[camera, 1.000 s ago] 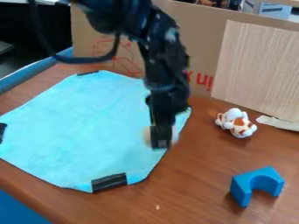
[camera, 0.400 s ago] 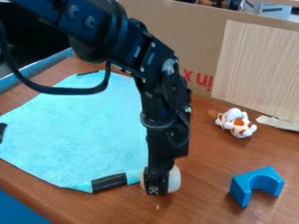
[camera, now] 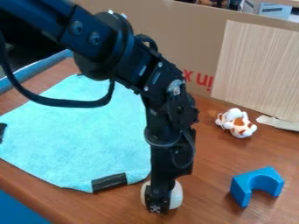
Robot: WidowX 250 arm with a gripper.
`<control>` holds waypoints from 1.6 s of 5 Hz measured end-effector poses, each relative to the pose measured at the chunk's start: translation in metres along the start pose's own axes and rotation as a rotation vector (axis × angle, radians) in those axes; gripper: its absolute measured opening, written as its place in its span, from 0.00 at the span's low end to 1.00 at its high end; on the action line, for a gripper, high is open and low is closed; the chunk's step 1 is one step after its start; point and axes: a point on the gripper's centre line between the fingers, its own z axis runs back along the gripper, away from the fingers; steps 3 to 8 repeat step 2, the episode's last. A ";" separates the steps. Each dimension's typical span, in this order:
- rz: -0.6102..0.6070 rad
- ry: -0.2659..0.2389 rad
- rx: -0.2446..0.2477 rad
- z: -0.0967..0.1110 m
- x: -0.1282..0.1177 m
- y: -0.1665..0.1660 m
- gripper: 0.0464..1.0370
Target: Remove the white figure in the cloth
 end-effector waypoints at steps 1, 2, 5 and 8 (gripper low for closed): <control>0.048 0.004 0.046 0.010 -0.009 0.011 0.97; 0.100 -0.034 0.047 0.036 -0.026 0.027 0.96; 0.100 -0.034 0.047 0.036 -0.026 0.027 0.96; 0.100 -0.034 0.047 0.036 -0.026 0.027 0.96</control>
